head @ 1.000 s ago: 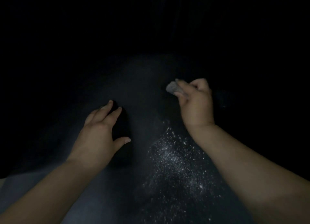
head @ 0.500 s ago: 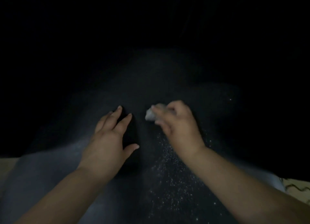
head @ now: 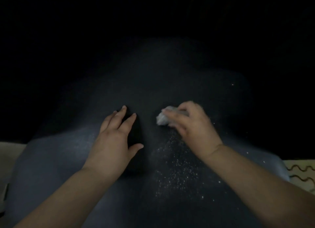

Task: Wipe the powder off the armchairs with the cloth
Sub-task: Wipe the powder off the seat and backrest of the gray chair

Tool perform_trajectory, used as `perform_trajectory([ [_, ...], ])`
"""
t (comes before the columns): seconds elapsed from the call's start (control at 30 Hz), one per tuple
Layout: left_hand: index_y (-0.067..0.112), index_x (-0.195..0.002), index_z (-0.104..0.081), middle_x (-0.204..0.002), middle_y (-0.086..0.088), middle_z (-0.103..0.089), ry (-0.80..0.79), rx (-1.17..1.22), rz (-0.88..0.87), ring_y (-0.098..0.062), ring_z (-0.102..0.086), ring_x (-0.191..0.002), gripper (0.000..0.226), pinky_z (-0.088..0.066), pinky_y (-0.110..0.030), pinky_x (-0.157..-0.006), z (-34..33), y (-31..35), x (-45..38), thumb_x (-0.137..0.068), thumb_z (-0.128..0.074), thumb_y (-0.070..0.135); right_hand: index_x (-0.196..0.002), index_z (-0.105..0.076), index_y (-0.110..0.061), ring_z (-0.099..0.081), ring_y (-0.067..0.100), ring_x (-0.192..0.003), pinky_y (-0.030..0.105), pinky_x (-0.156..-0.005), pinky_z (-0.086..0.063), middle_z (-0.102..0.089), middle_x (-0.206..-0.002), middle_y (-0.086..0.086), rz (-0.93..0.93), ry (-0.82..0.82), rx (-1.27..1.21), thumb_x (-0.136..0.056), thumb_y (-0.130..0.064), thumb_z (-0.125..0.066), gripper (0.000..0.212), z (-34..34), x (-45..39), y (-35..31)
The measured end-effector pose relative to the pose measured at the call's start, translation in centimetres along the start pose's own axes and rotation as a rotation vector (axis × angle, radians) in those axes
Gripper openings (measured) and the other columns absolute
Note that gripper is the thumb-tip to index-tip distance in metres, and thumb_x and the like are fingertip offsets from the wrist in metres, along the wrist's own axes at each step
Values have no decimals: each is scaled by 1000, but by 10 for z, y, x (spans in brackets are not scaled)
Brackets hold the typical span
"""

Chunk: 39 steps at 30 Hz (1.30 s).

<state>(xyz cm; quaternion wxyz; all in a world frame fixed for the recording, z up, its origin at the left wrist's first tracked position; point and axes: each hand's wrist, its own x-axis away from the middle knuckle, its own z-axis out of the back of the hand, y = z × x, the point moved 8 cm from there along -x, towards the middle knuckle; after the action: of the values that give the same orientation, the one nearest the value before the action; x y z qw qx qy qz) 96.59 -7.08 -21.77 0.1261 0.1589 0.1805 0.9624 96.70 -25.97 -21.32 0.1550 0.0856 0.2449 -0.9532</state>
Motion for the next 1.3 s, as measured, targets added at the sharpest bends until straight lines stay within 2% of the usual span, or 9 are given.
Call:
perform_trajectory([
  [0.1, 23, -147, -34, -158, 2, -19, 3, 3, -6, -20, -14, -144, 84, -7, -24, -113, 0, -1, 9, -76, -76, 39, -117, -67, -22, -52, 20, -102, 26, -89, -44, -52, -111, 13, -270, 139, -31, -91, -25, -59, 27, 17, -7, 49],
  [0.2, 23, -148, -32, -159, 2, -17, 5, 2, -9, -19, -11, -144, 84, -6, -24, -114, -1, -1, 14, -78, -74, 40, -89, -66, -21, -61, 21, -98, 28, -82, -51, -56, -108, 16, -375, 196, -47, -83, -29, -73, 11, 0, -8, 31],
  [0.37, 22, -147, -34, -158, 0, -18, 7, 1, 1, -21, -13, -144, 84, -9, -25, -114, -2, -1, 19, -77, -76, 39, -115, -68, -25, -55, 31, -83, 37, -65, -52, -56, -98, 13, 88, -20, 31, -86, -28, -51, 34, -5, 21, -33],
  [0.57, 23, -148, -32, -159, 2, -17, 12, 8, 5, -19, -12, -145, 83, -9, -25, -115, -4, -3, 30, -79, -73, 39, -120, -67, -20, -52, 28, -99, 44, -88, -48, -49, -105, 10, -423, 136, -60, -89, -13, -63, 32, 8, 8, 33],
  [0.73, 23, -149, -29, -160, 2, -14, 2, 17, 3, -18, -10, -145, 82, -7, -24, -116, -4, -3, 35, -80, -72, 40, -117, -68, -24, -54, 30, -85, 35, -69, -51, -55, -99, 12, 18, -89, -47, -87, -24, -50, 35, -14, 29, -50],
  [0.9, 25, -150, -27, -160, 3, -11, -17, -21, -9, -19, -8, -145, 86, -6, -24, -115, -6, -11, 47, -79, -72, 43, -118, -68, -21, -53, 31, -91, 42, -79, -52, -53, -100, 13, -294, 163, -3, -86, -10, -66, 34, 7, 24, 9],
  [0.97, 27, -151, -22, -161, 4, -5, -38, -20, -2, -18, -4, -146, 88, -5, -25, -116, -7, -14, 52, -80, -71, 45, -106, -69, -30, -56, 29, -99, 39, -82, -51, -55, -109, 15, -325, 132, -103, -86, -22, -67, 22, -12, 27, -13],
  [1.13, 30, -152, -14, -160, 5, 2, -72, -36, -11, -16, 0, -145, 91, -3, -25, -117, -11, -18, 68, -81, -69, 46, -121, -58, -32, -54, 30, -83, 37, -68, -51, -55, -99, 11, 95, -37, -26, -87, -24, -52, 35, -16, 63, -72],
  [1.3, 26, -151, -20, -160, 4, -5, -44, -64, -30, -15, -5, -142, 92, -1, -22, -114, -12, -23, 85, -78, -73, 44, -122, -65, -23, -53, 33, -88, 48, -76, -52, -50, -101, 14, -380, 208, -41, -85, -16, -61, 37, -1, 46, -14],
])
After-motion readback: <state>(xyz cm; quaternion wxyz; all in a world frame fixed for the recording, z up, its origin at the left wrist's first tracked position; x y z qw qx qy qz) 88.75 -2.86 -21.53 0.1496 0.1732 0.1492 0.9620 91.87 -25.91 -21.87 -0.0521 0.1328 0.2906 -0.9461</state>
